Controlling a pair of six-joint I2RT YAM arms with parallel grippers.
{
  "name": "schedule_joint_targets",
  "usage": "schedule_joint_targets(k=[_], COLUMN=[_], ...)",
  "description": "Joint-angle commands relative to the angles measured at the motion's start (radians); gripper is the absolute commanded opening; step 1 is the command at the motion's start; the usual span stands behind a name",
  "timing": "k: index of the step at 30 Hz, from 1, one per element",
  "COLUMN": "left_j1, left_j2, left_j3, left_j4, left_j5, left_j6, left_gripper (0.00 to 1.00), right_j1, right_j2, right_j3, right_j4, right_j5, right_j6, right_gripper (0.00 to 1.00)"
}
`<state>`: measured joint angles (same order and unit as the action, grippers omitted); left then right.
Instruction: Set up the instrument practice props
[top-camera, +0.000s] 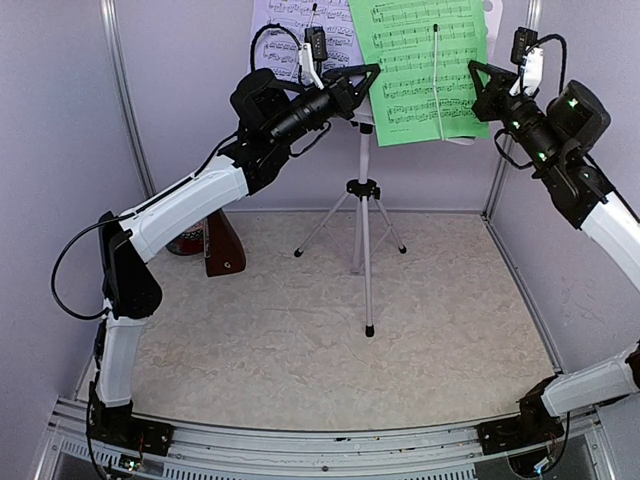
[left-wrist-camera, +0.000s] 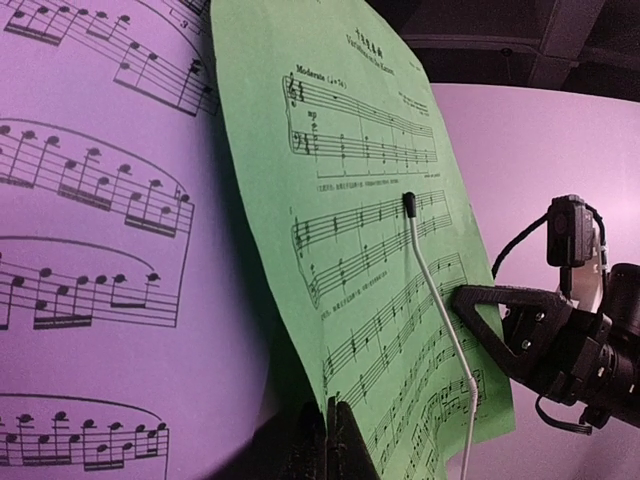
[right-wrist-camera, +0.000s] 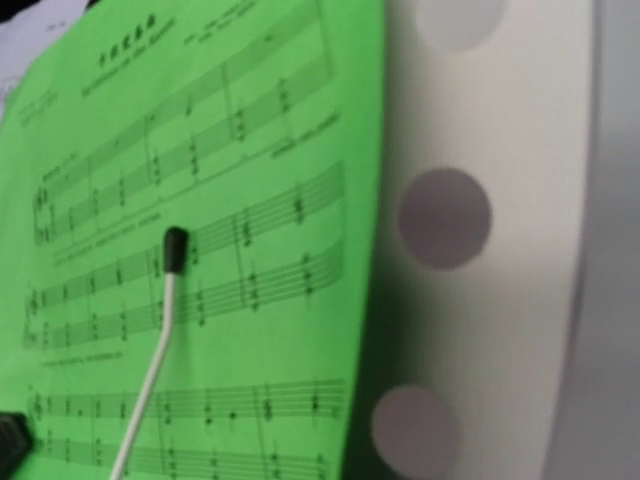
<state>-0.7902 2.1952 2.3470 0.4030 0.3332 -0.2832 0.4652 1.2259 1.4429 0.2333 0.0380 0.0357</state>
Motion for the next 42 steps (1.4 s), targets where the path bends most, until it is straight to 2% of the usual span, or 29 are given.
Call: schedule_joint_targets(k=[1, 7, 11, 15, 22, 26, 37, 42], left_j1=[0.009, 0.014, 0.013, 0.012, -0.001, -0.006, -0.023, -0.047], left_j2=[-0.051, -0.04, -0.084, -0.14, -0.215, -0.224, -0.237, -0.257], left_j3=[-0.001, 0.033, -0.068, -0.184, -0.319, -0.331, -0.34, -0.387], left_j4=[0.014, -0.003, 0.022, 0.066, 0.096, 0.075, 0.022, 0.027], left_j5=[0.004, 0.006, 0.017, 0.016, 0.012, -0.009, -0.075, -0.122], left_j6=[0.016, 0.003, -0.007, -0.022, -0.021, -0.015, -0.011, 0.023], left_gripper=[0.01, 0.05, 0.2, 0.27, 0.31, 0.38, 0.4, 0.45], right_j1=[-0.006, -0.006, -0.006, -0.006, -0.006, -0.006, -0.007, -0.006], right_j2=[-0.023, -0.04, -0.031, -0.039, -0.05, -0.051, -0.061, -0.065], right_j3=[-0.027, -0.135, -0.135, -0.147, -0.17, -0.172, -0.186, -0.197], right_j4=[0.02, 0.127, 0.143, 0.162, 0.186, 0.187, 0.198, 0.203], right_j5=[0.003, -0.027, -0.034, -0.03, -0.033, -0.034, -0.035, -0.036], right_j6=[0.01, 0.05, 0.061, 0.061, 0.064, 0.062, 0.055, 0.053], right_gripper=[0.0, 0.0, 0.0, 0.0, 0.0, 0.0, 0.0, 0.0])
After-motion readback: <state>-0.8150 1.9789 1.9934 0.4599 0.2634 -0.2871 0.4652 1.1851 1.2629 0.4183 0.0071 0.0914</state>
